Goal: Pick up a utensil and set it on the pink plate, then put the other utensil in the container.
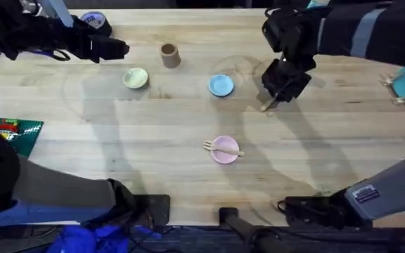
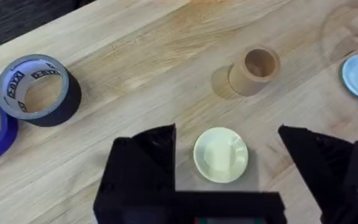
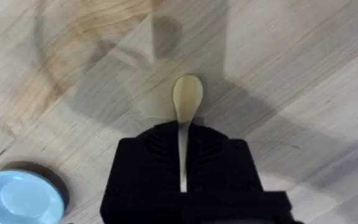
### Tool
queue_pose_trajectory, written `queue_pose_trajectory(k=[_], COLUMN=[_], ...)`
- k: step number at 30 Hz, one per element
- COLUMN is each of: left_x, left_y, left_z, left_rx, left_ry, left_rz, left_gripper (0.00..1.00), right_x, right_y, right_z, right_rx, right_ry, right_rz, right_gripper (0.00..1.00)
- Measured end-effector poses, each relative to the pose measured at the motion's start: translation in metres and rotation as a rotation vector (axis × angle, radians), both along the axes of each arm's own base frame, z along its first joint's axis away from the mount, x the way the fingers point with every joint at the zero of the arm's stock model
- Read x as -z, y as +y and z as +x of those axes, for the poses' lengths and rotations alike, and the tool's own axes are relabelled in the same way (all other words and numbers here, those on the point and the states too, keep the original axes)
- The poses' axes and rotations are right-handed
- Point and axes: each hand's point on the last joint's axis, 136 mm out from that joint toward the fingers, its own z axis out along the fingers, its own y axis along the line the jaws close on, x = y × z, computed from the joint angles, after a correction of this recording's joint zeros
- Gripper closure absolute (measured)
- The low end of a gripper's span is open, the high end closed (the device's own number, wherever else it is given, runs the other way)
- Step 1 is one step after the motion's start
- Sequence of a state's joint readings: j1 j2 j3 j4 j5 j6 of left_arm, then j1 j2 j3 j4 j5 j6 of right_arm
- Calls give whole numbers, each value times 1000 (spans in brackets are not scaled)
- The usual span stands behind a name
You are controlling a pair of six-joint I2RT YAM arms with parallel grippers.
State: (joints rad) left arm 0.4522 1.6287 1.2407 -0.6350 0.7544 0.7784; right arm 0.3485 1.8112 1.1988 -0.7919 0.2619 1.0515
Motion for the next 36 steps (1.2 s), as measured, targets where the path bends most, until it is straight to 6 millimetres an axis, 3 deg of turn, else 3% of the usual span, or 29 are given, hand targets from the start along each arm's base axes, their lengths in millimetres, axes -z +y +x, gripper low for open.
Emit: queue_pose_trajectory(k=[7,12,22,30,36], left_x=[0,0,0,0,0], left_y=[0,0,0,0,0], left_z=[0,0,0,0,0], left_rx=[0,0,0,0,0], left_ry=[0,0,0,0,0], left_rz=[0,0,0,0,0], left_gripper=[8,8,8,8,8], right_x=[-1,-7,-71,-92,-121], right_y=[1,8,27,37,73], right_z=[3,25,88,121,159], right_rx=[-26,-127,-429,-670,-856], right_ry=[5,-21,-188,-296,-513], right_rz=[-4,-11,-63,-146,-115], right_gripper=[967,967,967,967,967])
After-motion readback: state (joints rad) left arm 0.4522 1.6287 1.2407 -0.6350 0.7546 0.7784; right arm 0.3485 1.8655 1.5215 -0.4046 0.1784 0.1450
